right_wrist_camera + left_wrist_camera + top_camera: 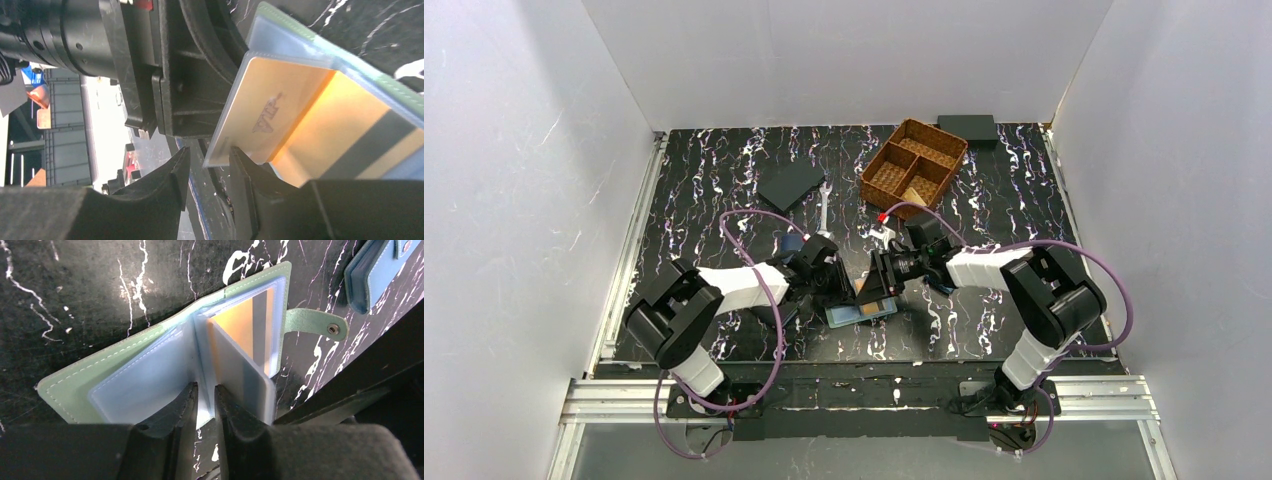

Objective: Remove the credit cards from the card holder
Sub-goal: Pick up the card holder from the center of the board.

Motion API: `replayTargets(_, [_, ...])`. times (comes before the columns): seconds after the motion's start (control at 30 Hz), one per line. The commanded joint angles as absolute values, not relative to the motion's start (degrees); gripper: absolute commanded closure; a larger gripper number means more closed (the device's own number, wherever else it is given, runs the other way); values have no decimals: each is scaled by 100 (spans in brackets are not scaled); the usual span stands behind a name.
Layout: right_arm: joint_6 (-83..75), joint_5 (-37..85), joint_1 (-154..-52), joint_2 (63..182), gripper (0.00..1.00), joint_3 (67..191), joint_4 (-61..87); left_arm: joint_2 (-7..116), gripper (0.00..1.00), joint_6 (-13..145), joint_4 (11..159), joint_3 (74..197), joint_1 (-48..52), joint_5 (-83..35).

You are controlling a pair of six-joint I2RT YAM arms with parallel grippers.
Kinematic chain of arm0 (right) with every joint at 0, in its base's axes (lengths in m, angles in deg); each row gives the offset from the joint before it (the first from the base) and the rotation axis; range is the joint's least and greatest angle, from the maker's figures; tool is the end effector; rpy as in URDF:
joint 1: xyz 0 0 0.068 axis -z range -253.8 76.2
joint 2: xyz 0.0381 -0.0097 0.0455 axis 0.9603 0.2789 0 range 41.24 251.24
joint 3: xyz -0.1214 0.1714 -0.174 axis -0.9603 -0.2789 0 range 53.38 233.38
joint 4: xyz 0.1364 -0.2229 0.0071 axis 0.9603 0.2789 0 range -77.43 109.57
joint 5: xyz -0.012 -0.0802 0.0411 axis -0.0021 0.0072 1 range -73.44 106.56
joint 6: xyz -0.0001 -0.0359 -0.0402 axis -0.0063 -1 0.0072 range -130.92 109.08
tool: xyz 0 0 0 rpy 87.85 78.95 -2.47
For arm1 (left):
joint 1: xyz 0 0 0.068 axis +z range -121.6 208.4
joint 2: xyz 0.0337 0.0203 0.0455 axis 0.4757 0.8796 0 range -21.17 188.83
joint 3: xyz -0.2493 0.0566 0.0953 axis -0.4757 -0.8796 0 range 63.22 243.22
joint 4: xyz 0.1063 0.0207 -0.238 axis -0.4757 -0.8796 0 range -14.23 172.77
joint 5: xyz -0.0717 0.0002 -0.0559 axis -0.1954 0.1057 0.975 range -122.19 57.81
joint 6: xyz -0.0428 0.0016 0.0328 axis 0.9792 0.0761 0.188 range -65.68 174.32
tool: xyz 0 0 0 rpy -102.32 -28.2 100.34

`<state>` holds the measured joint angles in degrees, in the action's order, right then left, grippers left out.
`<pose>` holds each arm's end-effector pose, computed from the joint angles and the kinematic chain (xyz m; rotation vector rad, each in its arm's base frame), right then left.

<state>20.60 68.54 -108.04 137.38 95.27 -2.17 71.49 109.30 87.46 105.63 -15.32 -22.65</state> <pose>0.2438 0.1999 0.1512 -0.6069 2.3801 1.5930 0.2209 -0.2195 0.1492 -0.1666 2.5930 -0.9460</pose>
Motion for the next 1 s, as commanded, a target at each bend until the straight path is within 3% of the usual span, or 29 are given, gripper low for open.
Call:
replayTargets(0.0, [1786, 7035, -11015, 13811, 56, 9760, -197, 6785, 77, 11080, 8613, 10243, -1397, -2175])
replayTargets(0.43, [1149, 6625, -11036, 13958, 54, 9992, 387, 6192, 74, 11337, 8799, 9624, -1099, -1767])
replayTargets(0.7, [1124, 6523, -11087, 14164, 55, 10014, 410, 5794, 62, 11346, 9024, 9495, -1040, -1549])
replayTargets(0.77, [1095, 6363, -11104, 14171, 58, 10014, 427, 5720, 60, 11371, 9062, 9490, -1035, -1517])
replayTargets(0.9, [931, 5975, -11158, 14108, 74, 10035, 532, 5585, 54, 11530, 9124, 9432, -1020, -1562])
replayTargets(0.97, [854, 5943, -11159, 14040, 74, 10040, 576, 5536, 44, 11716, 9145, 9372, -996, -1657])
